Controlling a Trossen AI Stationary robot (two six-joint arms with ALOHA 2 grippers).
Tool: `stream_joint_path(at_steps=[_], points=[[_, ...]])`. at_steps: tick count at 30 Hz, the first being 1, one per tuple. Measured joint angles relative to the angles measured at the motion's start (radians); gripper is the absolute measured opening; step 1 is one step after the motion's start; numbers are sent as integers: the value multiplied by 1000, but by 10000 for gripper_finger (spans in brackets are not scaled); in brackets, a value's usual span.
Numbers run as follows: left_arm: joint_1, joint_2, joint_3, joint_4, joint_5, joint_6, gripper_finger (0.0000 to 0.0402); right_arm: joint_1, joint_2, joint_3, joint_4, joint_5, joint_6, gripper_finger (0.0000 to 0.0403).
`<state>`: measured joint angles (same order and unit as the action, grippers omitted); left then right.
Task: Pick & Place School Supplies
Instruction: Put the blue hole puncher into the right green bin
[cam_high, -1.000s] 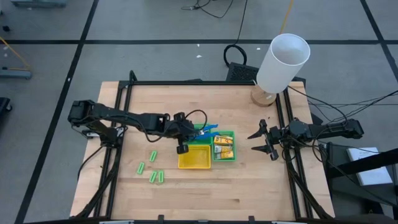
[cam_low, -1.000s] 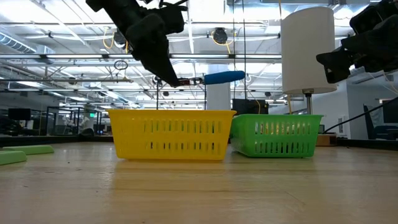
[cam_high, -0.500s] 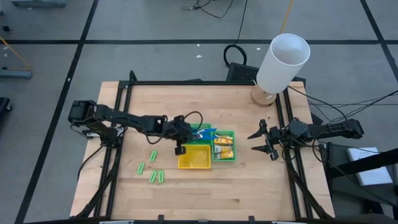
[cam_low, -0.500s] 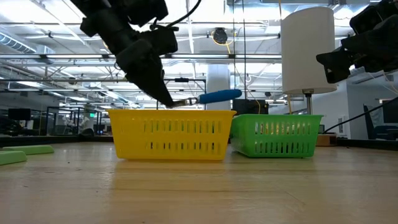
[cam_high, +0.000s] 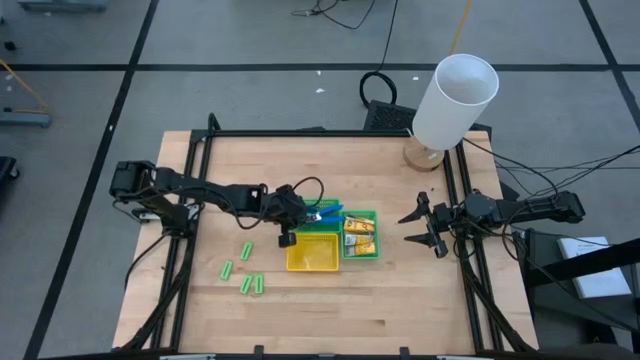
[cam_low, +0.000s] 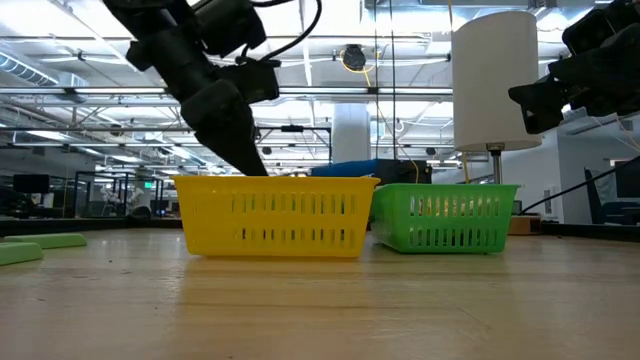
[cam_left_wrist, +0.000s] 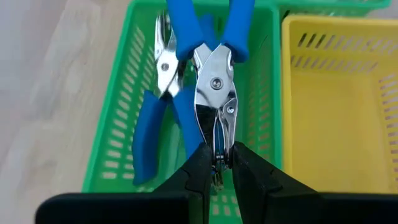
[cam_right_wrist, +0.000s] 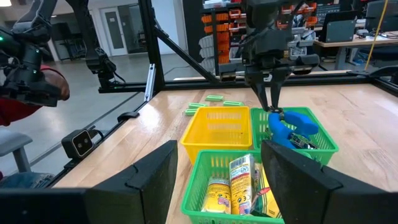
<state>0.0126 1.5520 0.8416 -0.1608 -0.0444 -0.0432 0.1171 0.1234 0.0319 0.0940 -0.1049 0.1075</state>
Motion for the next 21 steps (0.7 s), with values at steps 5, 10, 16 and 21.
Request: stream_joint_path(at_steps=[5,10,16,21], points=[[0,0,-9,0,0,-20,47,0,0,0,0,0,0,226],[0,0,-9,-1,-6,-22,47,0,0,0,0,0,0,226],[0,0,-9,-5,-8,-26,47,0,0,0,0,0,0,226],[0,0,-9,-11,-9,-38,47,0,0,0,0,0,0,226]])
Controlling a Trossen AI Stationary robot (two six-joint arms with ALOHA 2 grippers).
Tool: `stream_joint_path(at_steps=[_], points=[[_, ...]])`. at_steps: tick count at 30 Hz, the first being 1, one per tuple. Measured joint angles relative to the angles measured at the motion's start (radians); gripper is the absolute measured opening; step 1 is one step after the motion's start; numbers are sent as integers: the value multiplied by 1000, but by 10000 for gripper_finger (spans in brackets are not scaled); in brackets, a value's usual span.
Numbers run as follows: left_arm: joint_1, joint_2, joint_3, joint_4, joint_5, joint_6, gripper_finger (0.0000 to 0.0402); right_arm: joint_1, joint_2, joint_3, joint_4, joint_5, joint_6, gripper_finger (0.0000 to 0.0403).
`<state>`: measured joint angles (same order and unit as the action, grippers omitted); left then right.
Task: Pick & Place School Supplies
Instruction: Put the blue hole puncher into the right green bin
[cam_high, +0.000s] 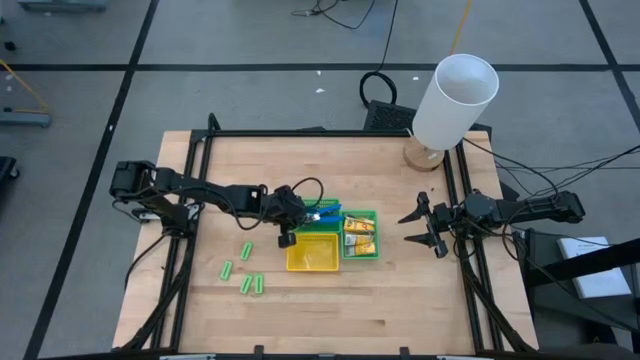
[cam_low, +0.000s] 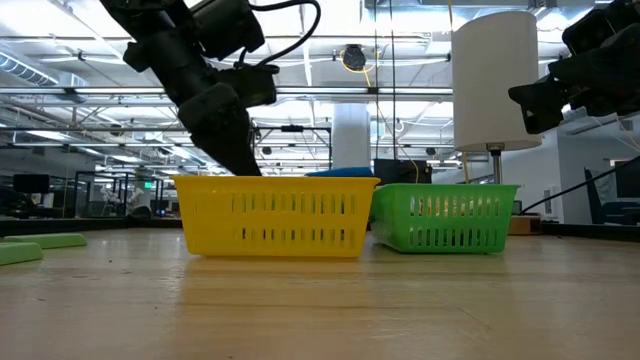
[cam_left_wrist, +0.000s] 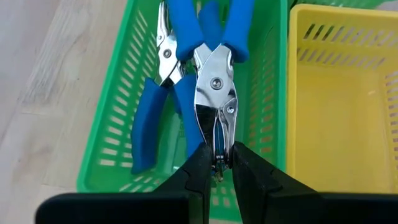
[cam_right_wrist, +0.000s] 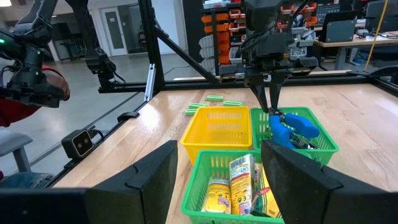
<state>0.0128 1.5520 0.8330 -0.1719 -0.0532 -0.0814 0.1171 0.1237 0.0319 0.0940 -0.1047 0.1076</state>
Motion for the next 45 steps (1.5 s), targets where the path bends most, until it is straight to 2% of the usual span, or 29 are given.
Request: stream_joint_path(at_steps=[31,41,45], points=[[0,0,0,-10,-2,8,47,0,0,0,0,0,0,226],[0,0,-107,148,0,-9,47,0,0,0,0,0,0,226],[0,0,-113,153,0,-3,47,0,0,0,0,0,0,226]])
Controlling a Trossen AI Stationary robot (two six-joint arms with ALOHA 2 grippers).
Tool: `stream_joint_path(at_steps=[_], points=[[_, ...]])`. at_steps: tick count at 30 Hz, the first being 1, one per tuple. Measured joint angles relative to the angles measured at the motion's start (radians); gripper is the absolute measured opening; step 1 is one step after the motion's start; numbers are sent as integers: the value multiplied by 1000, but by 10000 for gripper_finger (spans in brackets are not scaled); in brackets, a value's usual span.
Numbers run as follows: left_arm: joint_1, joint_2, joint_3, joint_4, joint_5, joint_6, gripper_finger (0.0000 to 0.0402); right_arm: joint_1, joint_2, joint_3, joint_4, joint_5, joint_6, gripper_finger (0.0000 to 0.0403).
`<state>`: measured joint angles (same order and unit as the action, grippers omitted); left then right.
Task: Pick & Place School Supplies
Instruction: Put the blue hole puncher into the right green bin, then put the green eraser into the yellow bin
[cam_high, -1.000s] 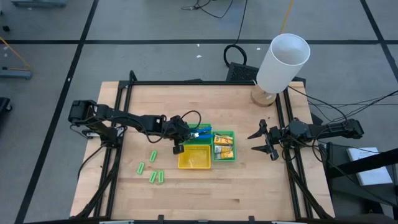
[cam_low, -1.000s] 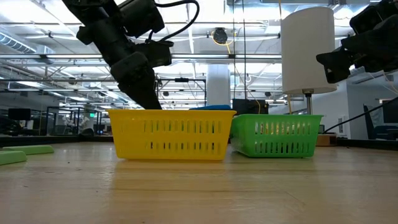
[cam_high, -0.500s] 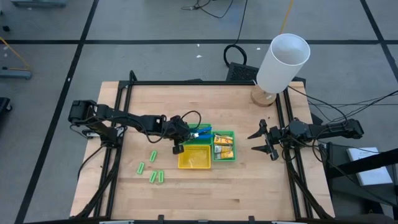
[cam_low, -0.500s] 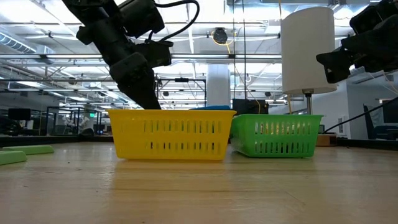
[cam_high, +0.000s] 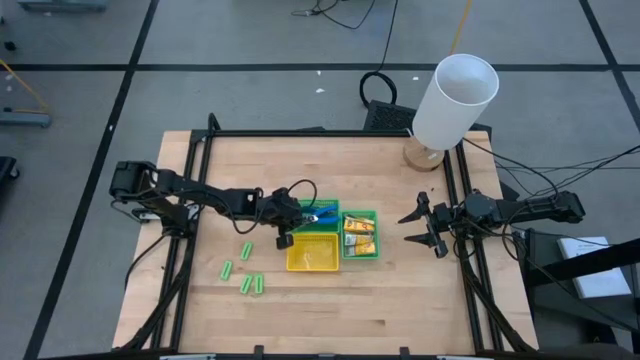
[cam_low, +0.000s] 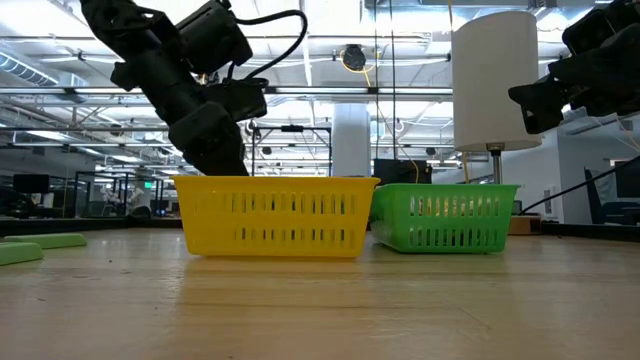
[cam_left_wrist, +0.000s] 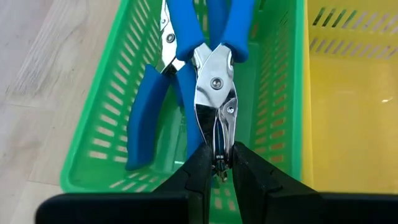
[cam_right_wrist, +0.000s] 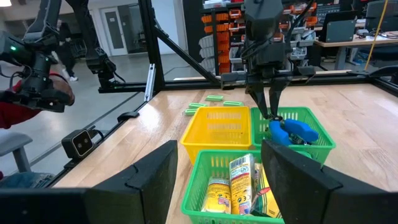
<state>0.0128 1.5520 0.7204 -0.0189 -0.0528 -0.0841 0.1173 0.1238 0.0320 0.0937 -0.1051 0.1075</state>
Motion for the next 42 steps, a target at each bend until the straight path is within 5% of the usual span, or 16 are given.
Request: stream_joint_path(at_steps=[7,28,35,42], points=[[0,0,-1,5,0,-21,55,0,0,0,0,0,0,226],[0,0,24,3,0,-77,214,0,0,0,0,0,0,226],[0,0,111,-148,1,-77,225,0,0,0,0,0,0,226],[-11,0,258,-484,24,-192,211,0,0,0,0,0,0,226]])
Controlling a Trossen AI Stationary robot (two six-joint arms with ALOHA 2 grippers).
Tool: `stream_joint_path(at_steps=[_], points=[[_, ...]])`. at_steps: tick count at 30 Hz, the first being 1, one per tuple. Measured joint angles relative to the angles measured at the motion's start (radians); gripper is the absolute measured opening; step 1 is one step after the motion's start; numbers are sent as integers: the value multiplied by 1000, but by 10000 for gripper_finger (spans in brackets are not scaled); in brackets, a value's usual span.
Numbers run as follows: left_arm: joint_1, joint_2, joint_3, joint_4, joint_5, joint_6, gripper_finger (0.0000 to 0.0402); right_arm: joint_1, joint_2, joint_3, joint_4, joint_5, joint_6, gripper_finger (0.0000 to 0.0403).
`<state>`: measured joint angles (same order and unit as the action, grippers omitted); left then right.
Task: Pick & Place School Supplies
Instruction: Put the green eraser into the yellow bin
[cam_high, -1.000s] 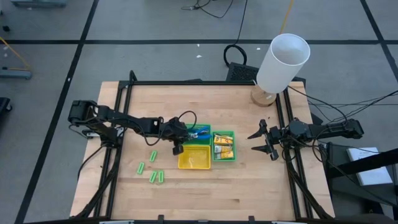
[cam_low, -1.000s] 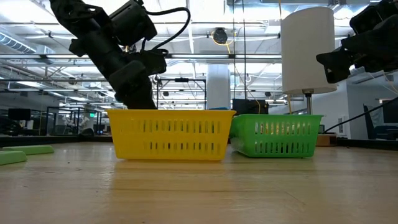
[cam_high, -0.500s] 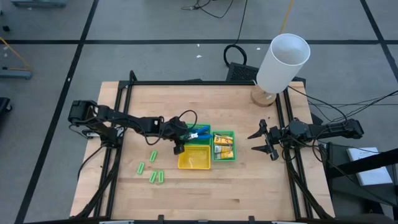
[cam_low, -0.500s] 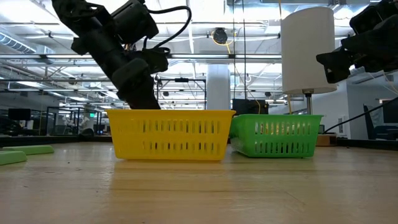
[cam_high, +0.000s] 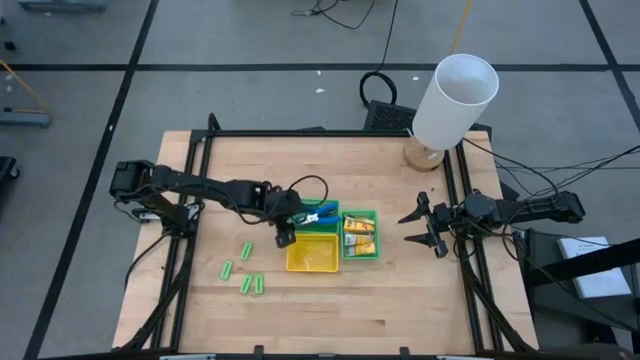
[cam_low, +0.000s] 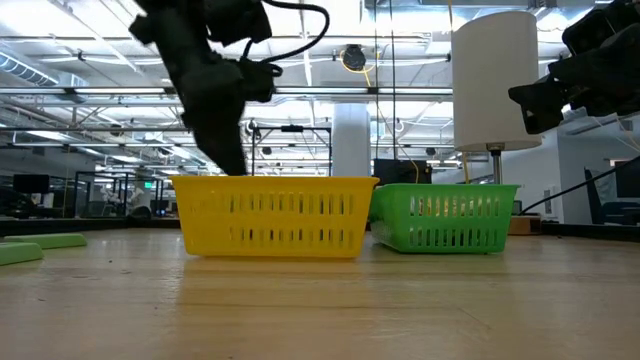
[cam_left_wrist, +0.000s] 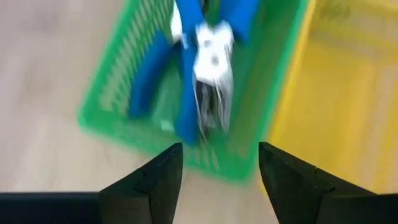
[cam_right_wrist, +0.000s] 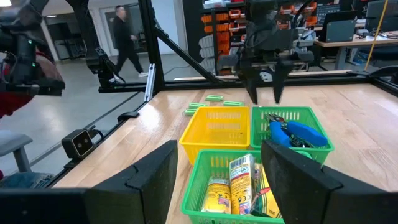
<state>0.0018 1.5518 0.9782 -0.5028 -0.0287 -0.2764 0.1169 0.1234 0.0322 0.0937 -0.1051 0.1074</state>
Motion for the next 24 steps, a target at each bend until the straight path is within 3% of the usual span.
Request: stream_joint_path(at_steps=[7,13,24], points=[[-53,0,115,-322,108,-211,193,0,0,0,0,0,0,226],[-167,0,96,-388,71,-408,177,0,0,0,0,0,0,226],[-404,0,39,-464,69,-985,128,0,0,0,0,0,0,226]])
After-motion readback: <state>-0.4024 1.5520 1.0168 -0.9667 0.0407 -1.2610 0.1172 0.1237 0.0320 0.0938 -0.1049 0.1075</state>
